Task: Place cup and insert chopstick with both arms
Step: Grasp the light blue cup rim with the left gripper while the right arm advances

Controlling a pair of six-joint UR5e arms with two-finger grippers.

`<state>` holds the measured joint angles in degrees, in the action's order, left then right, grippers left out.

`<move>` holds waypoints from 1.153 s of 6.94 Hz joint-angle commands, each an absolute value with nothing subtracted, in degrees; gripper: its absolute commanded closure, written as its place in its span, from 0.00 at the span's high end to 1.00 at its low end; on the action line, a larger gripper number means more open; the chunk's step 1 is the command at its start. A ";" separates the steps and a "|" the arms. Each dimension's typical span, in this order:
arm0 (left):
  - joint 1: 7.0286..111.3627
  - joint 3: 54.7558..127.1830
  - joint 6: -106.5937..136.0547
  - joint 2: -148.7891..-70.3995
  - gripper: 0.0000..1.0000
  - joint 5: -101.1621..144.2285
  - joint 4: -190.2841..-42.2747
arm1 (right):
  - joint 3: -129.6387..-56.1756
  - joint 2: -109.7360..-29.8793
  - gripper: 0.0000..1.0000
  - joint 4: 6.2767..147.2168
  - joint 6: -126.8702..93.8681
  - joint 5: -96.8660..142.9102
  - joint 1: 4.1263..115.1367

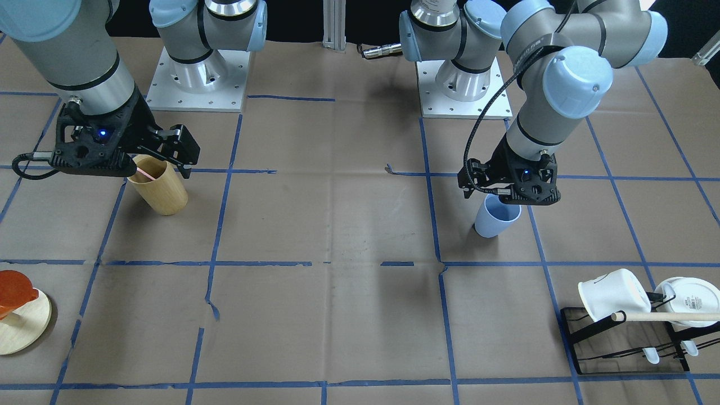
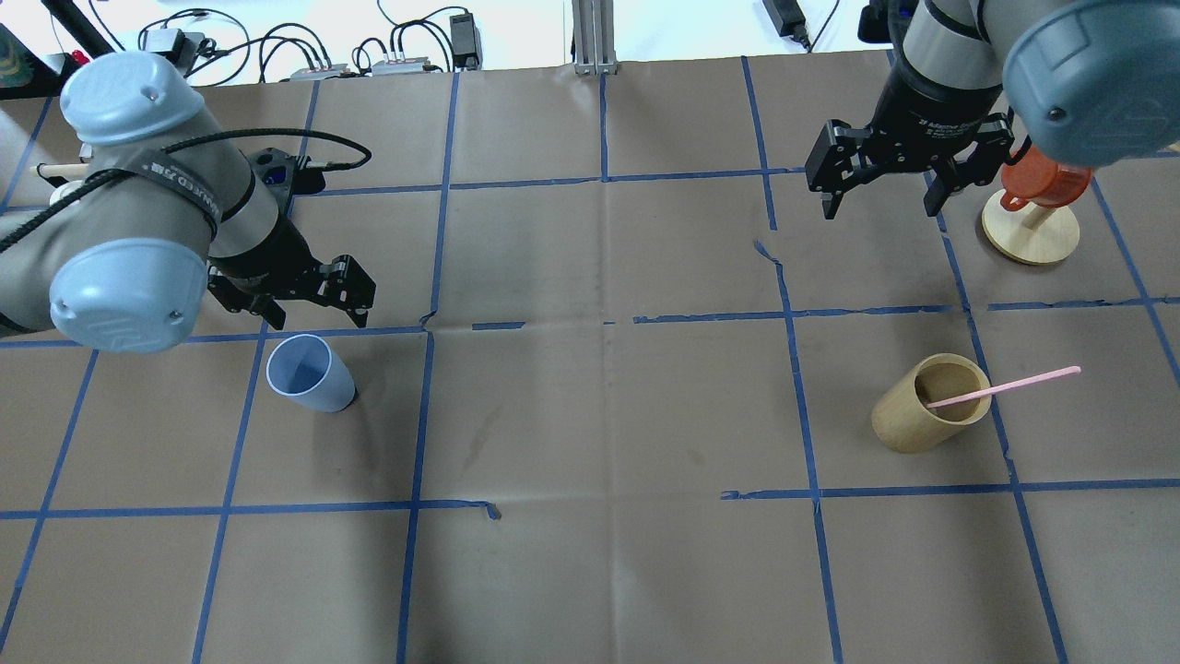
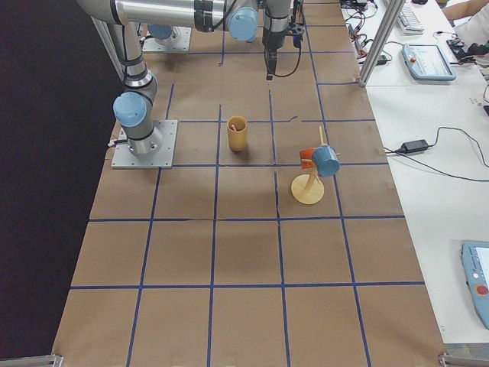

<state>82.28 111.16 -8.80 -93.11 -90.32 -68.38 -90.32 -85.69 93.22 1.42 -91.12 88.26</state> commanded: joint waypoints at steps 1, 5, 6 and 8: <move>82.09 113.82 -8.79 -96.05 1.00 -90.44 -64.16 | -90.17 -85.78 1.00 94.38 12.59 -90.36 87.81; 81.83 118.21 -9.05 -97.21 0.96 -90.35 -63.98 | -91.14 -89.11 0.99 94.66 53.33 -84.34 82.31; 81.83 117.95 -8.97 -98.08 0.75 -90.35 -63.81 | -91.93 -89.47 0.99 93.96 64.49 -81.24 77.13; 81.91 117.43 -9.14 -98.53 0.06 -90.53 -63.72 | -95.43 -90.34 0.93 93.52 74.22 -81.12 73.24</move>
